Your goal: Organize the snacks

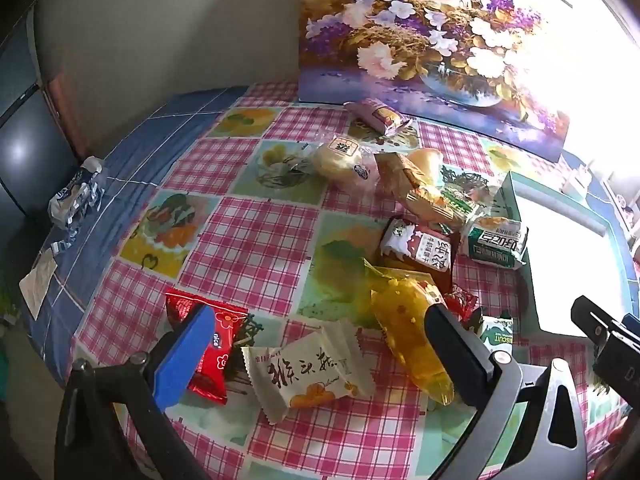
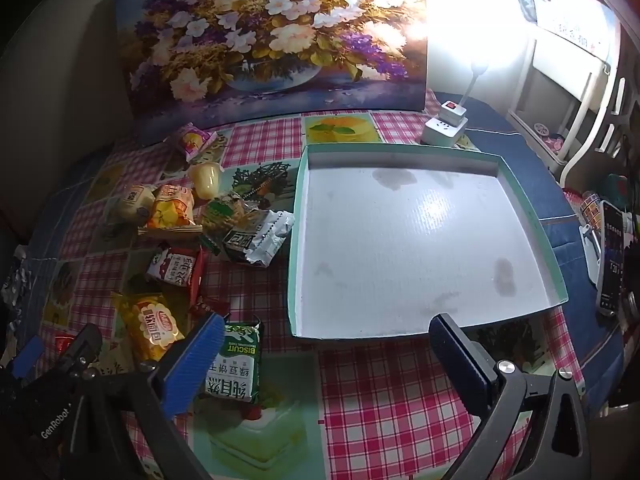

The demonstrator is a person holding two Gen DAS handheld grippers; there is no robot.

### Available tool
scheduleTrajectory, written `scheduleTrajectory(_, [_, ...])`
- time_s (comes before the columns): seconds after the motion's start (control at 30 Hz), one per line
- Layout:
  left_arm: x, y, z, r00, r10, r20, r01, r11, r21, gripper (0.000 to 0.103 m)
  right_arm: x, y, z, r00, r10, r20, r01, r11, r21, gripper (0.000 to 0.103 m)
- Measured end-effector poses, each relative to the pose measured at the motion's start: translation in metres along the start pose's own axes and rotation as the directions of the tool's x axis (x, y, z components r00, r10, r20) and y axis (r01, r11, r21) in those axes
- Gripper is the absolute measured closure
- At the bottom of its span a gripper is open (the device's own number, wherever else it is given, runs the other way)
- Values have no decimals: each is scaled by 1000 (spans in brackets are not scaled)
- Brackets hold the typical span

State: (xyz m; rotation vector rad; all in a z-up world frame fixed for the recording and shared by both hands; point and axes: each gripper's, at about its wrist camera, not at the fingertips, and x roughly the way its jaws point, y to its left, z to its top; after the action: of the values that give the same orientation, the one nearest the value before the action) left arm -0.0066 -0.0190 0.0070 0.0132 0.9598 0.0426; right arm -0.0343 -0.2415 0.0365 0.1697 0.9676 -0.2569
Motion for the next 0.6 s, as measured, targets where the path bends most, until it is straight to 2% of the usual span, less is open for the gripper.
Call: scheduleTrajectory(0.6, [-1, 0, -1, 1000, 9, 3, -9, 1000, -2, 0, 1, 5, 0, 1000, -12, 2, 12, 1000, -25, 0])
